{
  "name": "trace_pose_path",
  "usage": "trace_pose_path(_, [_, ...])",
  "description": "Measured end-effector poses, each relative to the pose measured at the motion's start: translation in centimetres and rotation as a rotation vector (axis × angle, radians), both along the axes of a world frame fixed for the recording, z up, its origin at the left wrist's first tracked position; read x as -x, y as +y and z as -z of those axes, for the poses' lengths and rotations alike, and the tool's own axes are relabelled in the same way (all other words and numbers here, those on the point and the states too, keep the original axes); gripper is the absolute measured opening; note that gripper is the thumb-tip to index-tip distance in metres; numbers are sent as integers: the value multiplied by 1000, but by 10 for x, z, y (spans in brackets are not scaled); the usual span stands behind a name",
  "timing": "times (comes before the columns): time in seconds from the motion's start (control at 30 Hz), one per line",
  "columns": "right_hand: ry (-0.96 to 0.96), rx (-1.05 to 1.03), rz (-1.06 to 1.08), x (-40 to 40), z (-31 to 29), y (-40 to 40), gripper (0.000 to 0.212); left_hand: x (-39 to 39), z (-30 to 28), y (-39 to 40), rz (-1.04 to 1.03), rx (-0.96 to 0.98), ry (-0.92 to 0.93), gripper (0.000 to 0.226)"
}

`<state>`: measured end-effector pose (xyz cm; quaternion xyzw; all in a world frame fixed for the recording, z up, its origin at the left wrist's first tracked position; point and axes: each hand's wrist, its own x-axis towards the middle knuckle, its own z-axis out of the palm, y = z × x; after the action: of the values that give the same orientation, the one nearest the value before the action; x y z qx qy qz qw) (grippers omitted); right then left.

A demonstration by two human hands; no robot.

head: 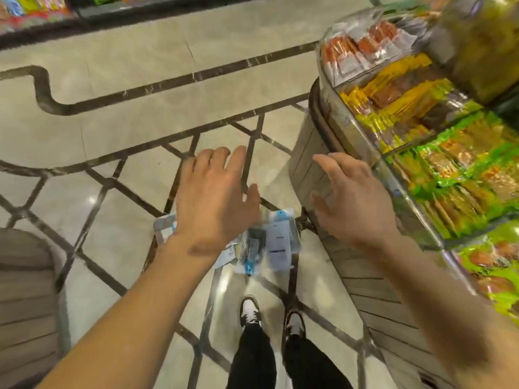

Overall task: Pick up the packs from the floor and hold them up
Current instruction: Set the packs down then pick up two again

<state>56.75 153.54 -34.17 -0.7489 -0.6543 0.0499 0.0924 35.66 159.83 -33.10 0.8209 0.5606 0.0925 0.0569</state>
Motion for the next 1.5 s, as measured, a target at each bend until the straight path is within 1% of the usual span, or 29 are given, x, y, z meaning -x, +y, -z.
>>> trace_pose_path(0.13, [35,88,27,-5,82,20,62,-7,82,21,-10,12,-68,61])
trace_pose_path(0.23, [35,158,41,-8,161,30,65,-12,157,25,-13,-1,-135,53])
trace_pose_path(0.3, [44,208,53,-13,221,34,62,-14,213,27,14,13,-122,50])
trace_pose_path(0.43, [49,331,57,-21,357,29,58,-14,346,29,81,149,-19,55])
trace_pose_path(0.57, [11,488,116,-25,490,21,55,-14,490,26,183,253,249,62])
trace_pose_path(0.67, [-33,542,68,-30,581,18,63,-20,583,25,235,299,396,60])
trace_pose_path(0.73, [-61,621,55,-34,635,20,66,-25,639,23,254,344,484,61])
trace_pose_path(0.8, [-99,645,72,-38,684,22,68,-26,694,19,258,360,558,65])
trace_pose_path(0.9, [-110,683,114,-40,742,26,75,-23,755,12,212,347,596,69])
trace_pose_path(1.0, [-49,703,194,-39,779,27,82,-19,794,5,173,360,515,75])
trace_pose_path(1.07, [45,672,261,-35,791,27,86,-20,806,0,78,404,393,81])
trace_pose_path(1.17, [243,593,398,-30,800,28,91,-27,818,-12,-180,520,54,89])
trace_pose_path(1.23, [406,493,539,-26,801,29,96,-32,823,-17,-324,541,-149,98])
trace_pose_path(1.27, [467,438,600,-24,801,30,98,-35,824,-18,-396,533,-224,104])
trace_pose_path(1.33, [529,379,688,-21,801,31,99,-43,820,-16,-527,494,-326,111])
trace_pose_path(1.4, [583,379,770,-18,801,34,93,-51,816,-14,-600,441,-363,104])
trace_pose_path(1.43, [613,382,809,-17,802,36,89,-54,815,-14,-621,451,-382,97])
trace_pose_path(1.5, [654,389,855,-18,806,37,77,-57,819,-11,-671,538,-430,83])
